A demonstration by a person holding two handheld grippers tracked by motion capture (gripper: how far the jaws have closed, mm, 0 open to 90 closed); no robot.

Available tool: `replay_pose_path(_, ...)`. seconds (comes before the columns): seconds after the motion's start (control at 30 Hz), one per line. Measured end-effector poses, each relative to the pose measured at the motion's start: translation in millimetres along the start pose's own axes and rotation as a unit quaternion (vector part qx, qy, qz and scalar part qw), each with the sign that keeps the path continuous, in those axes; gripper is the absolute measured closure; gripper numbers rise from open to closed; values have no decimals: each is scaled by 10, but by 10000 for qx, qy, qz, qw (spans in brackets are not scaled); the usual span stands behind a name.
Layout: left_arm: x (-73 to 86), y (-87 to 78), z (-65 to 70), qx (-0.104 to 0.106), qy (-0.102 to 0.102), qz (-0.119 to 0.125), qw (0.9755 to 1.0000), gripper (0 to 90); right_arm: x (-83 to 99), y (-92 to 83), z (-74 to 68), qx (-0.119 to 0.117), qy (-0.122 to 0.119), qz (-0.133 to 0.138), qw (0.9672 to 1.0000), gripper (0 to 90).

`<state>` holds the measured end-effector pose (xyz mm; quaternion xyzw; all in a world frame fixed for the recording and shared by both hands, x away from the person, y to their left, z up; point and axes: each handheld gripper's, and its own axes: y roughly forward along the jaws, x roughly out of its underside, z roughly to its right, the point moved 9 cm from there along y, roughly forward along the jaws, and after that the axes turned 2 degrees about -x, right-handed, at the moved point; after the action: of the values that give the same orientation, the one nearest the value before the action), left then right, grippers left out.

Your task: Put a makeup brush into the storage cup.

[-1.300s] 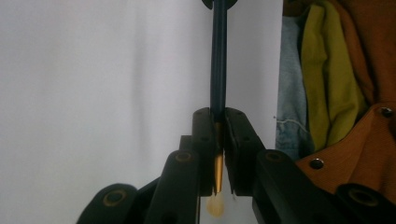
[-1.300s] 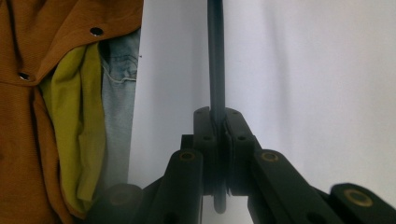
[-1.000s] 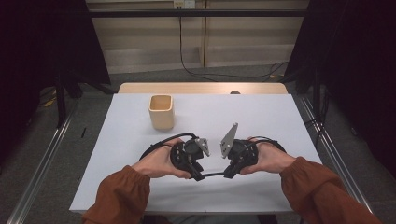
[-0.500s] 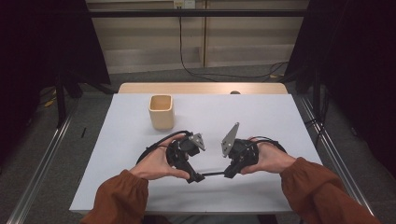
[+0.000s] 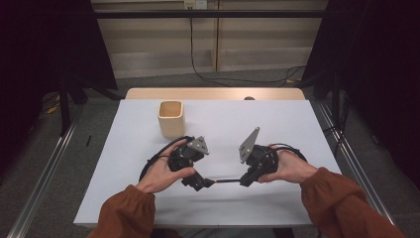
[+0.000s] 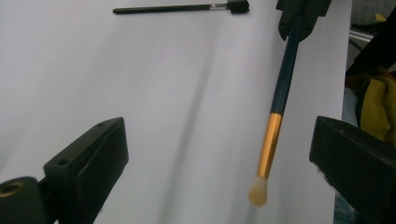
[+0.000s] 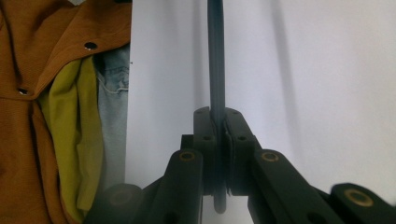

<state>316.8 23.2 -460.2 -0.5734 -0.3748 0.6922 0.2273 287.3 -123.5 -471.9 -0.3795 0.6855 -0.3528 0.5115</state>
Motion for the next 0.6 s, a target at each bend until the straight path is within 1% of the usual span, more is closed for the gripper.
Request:
replay_pose_path(0.03, 11, -12, -9, -24, -27, 50, 10000, 44, 10, -7, 4, -3, 14, 22, 10000, 857)
replay_pose_path(0.07, 26, -31, -24, -105, -64, 49, 9999, 44, 23, -12, 9, 14, 17, 35, 10000, 857)
replay_pose_path(0.1, 36, -40, -37, -155, -99, 100, 9998, 44, 35, -15, 9, 13, 52, 56, 10000, 857)
replay_pose_path(0.13, 45, -49, -40, -180, -163, 153, 9996, 42, 47, -12, 12, 20, 59, 69, 10000, 857)
replay_pose_path(0.17, 60, -64, -57, -199, -124, 166, 9996, 43, 61, -10, 13, 36, 78, 70, 9999, 857)
replay_pose_path(0.2, 67, -74, -59, -204, -204, 235, 9993, 43, 72, -8, 10, 27, 76, 78, 9999, 857)
replay_pose_path(0.37, 137, -131, -82, -327, -305, 417, 9981, 41, 142, -12, 5, 76, 174, 143, 9997, 857)
replay_pose_path(0.43, 161, -154, -86, -400, -398, 560, 9968, 41, 183, -21, 11, 93, 215, 177, 9996, 857)
replay_pose_path(0.47, 178, -163, -91, -435, -409, 583, 9965, 41, 198, -32, 14, 113, 272, 214, 9993, 857)
replay_pose_path(0.5, 194, -169, -93, -446, -428, 601, 9963, 41, 212, -38, 21, 116, 261, 261, 9993, 857)
replay_pose_path(0.53, 205, -177, -101, -489, -457, 638, 9957, 41, 226, -46, 27, 149, 302, 286, 9990, 857)
replay_pose_path(0.6, 228, -189, -103, -504, -512, 722, 9948, 41, 248, -57, 29, 140, 335, 355, 9987, 857)
